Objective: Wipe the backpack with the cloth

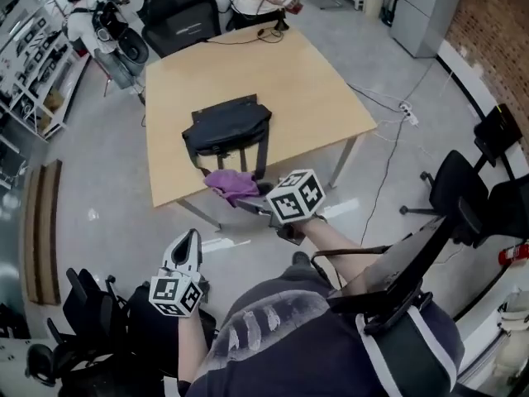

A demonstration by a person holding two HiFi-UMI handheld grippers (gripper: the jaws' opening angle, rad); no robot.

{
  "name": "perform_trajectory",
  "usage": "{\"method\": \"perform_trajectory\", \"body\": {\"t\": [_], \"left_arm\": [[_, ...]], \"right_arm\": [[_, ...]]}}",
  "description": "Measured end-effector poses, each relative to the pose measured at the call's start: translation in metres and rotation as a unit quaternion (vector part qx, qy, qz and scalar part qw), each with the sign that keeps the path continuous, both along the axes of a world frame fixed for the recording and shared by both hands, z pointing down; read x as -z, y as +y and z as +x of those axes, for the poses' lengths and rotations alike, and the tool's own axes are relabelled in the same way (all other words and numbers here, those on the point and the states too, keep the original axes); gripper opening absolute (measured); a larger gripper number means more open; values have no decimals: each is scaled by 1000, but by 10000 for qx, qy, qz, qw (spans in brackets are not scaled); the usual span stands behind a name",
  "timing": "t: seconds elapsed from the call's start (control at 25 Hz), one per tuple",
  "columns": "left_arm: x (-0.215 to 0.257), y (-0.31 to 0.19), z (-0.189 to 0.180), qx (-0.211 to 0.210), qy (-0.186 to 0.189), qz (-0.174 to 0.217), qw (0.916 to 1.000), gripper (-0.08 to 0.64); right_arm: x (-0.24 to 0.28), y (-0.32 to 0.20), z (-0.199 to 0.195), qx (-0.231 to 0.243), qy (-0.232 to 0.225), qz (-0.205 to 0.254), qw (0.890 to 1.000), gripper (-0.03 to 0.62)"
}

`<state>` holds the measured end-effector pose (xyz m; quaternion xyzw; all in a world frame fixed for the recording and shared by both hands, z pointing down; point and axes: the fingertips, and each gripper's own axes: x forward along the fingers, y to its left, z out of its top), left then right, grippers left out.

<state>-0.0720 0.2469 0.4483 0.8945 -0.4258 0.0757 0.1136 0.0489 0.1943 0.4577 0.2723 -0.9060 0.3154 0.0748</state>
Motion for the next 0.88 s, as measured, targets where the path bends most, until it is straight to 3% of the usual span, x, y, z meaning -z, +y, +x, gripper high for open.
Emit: {"method": "perform_trajectory", "body": {"t": [0.12,0.28,0.44,0.56,0.72,0.88], "left_arm": [[14,31,-13,-324,108,167,9993,8],[24,68,-35,-576,434,270,9970,8],[11,93,-39,-715,853,-7,9938,8],[27,108,-23,-1013,1212,47,9874,8],[54,127,-4,-1205,1314,345,9834,8],[57,151,21,-1356,1185,332,9831,8]], "right_arm": [[26,48,-21,-58,-28,455,9989,107],[51,109,-42,-77,68,681,9976,107],[55,156,-43,-101,263,875,9958,107],[62,178,-26,-289,628,1205,9903,107],[84,196,-10,-418,380,1389,9887,104],[94,217,8,-537,256,1611,9851,104]]}}
